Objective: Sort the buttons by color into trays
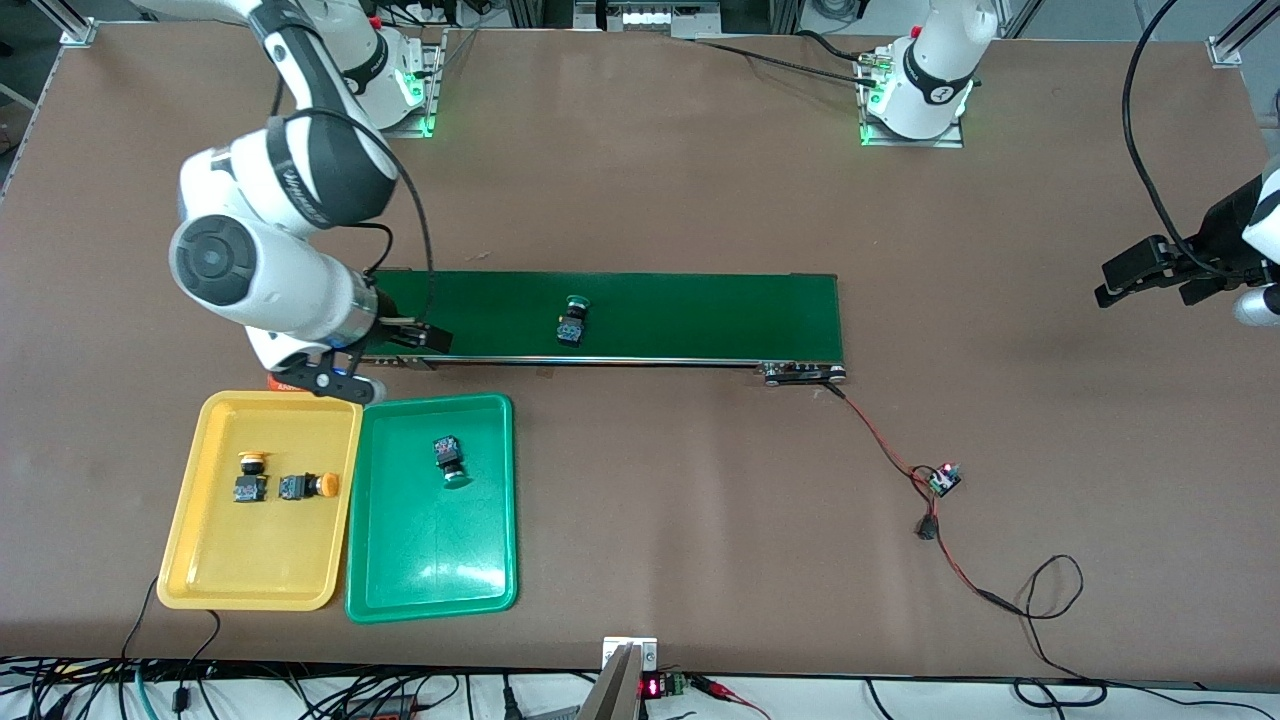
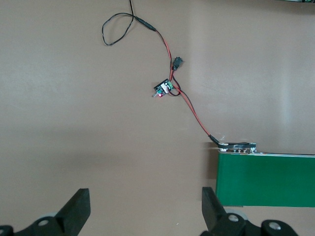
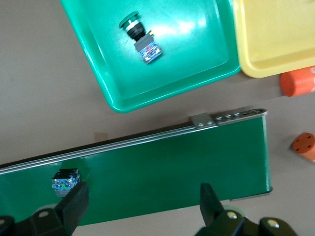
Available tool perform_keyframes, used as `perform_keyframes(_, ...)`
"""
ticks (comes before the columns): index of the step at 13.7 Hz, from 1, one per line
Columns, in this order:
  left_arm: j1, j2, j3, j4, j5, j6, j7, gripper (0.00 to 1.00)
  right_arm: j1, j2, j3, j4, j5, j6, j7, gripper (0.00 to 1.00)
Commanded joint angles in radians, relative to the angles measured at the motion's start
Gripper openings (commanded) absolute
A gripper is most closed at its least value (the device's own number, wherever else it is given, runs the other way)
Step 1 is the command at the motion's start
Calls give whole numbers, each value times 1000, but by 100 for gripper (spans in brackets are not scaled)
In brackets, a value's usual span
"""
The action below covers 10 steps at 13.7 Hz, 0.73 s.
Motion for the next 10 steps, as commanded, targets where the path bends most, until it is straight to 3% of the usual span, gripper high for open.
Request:
perform_keyframes(1,5,-5,-3,-6,-7,12,12,100,36,33,3,3,-2,39,25,100)
perform_keyframes(5,6,-5,-2,-6,-7,12,12,100,82,66,14,0,-54,60,-62,100)
perform_keyframes(10,8,-5,-2,-6,-9,10,12,100,107,90,14,0,-57,74,-63,100)
